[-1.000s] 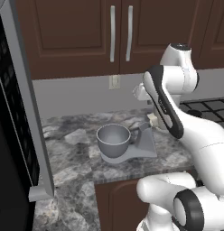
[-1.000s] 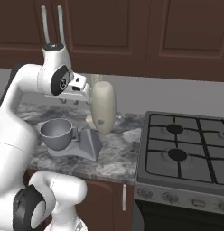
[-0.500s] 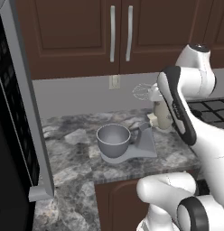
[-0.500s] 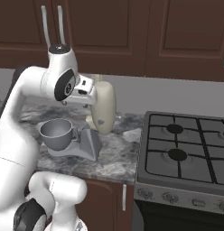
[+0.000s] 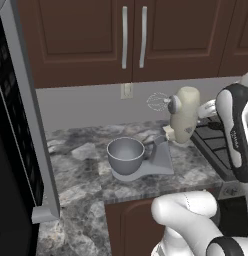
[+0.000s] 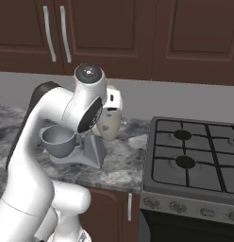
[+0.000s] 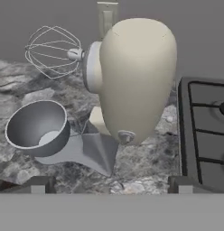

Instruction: Close the stand mixer head.

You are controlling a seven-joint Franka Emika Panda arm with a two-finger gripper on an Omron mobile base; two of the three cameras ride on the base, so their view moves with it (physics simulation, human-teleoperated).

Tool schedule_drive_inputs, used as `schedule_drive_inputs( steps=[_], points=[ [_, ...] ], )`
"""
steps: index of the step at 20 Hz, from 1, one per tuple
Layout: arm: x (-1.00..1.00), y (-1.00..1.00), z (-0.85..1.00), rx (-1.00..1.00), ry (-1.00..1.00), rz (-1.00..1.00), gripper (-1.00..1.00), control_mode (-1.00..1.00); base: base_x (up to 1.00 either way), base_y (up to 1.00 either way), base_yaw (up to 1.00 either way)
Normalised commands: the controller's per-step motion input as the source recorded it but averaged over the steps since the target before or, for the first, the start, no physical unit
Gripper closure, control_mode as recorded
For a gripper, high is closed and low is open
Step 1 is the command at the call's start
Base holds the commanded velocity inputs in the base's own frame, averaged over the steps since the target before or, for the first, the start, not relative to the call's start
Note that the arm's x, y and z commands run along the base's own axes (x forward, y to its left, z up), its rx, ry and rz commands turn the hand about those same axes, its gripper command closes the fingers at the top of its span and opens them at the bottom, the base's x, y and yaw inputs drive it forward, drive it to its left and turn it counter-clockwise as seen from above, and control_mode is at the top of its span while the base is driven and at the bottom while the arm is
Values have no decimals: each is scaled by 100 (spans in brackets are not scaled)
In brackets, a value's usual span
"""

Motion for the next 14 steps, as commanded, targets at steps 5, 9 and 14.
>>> schedule_drive_inputs(
  steps=[5, 9, 14],
  points=[
    [0, -58, 21, 0, -26, 24, -100, -100, 0, 0, 0],
    [1, -43, 12, 0, -16, 23, -100, -100, 0, 0, 0],
    [48, -10, 0, 0, -3, 19, -100, -100, 0, 0, 0]
  ],
)
